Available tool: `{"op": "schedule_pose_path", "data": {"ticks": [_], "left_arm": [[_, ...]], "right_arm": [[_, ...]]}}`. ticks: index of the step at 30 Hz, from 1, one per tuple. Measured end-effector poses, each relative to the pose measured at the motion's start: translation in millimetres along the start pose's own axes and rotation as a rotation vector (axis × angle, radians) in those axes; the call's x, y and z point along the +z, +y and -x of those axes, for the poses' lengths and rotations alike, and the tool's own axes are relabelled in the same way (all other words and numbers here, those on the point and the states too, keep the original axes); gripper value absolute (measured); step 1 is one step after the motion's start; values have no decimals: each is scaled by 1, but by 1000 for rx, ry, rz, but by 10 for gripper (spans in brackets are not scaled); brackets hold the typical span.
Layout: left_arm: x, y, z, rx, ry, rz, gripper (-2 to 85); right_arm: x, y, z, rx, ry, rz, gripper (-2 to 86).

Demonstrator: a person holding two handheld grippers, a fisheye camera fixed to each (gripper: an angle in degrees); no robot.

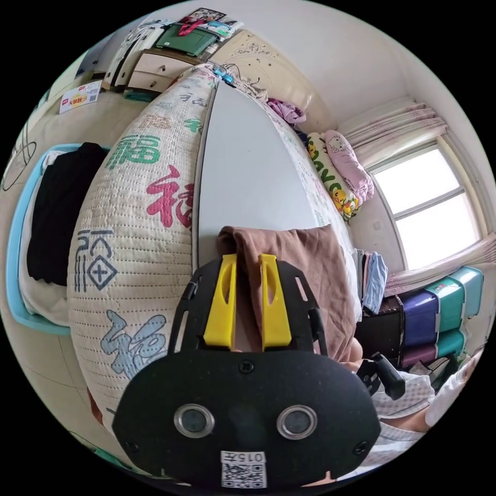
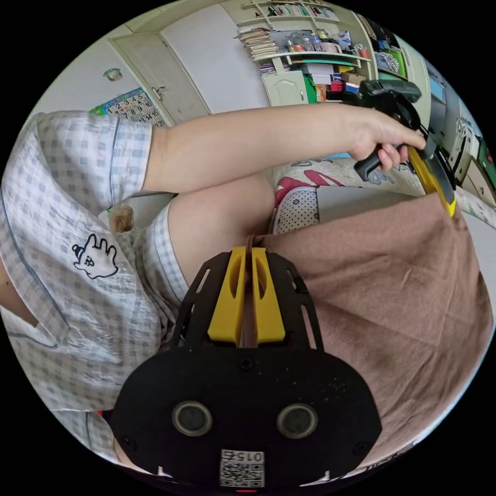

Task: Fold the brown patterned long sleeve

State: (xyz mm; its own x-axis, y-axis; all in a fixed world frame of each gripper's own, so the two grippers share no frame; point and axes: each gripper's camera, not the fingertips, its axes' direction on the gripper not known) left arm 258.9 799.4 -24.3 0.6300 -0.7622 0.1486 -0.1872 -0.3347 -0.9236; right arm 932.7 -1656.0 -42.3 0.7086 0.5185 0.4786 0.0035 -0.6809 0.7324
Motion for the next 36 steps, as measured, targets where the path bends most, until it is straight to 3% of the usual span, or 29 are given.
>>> {"op": "schedule_pose_path", "data": {"ticks": [11,16,20,23,27,32,36], "left_arm": [[12,-4,-6,-6,-10,-7,70],[14,-1,-10,-19,-11,-29,70],[9,-2,-20,5,-30,-33,74],[-4,1,-23,3,11,-79,77],[-13,5,-24,15,42,-108,80],[6,0,-22,5,15,-43,93],[12,-4,-25,13,-6,-53,83]], "right_arm": [[42,15,68,-148,325,56,13],[44,8,54,-149,43,45,5],[-14,17,-5,-105,-105,-90,0],[-100,47,-66,20,9,-297,4],[-198,130,-166,451,354,-566,35],[-245,159,-255,723,507,-610,79],[-244,123,-319,723,541,-609,53]]}}
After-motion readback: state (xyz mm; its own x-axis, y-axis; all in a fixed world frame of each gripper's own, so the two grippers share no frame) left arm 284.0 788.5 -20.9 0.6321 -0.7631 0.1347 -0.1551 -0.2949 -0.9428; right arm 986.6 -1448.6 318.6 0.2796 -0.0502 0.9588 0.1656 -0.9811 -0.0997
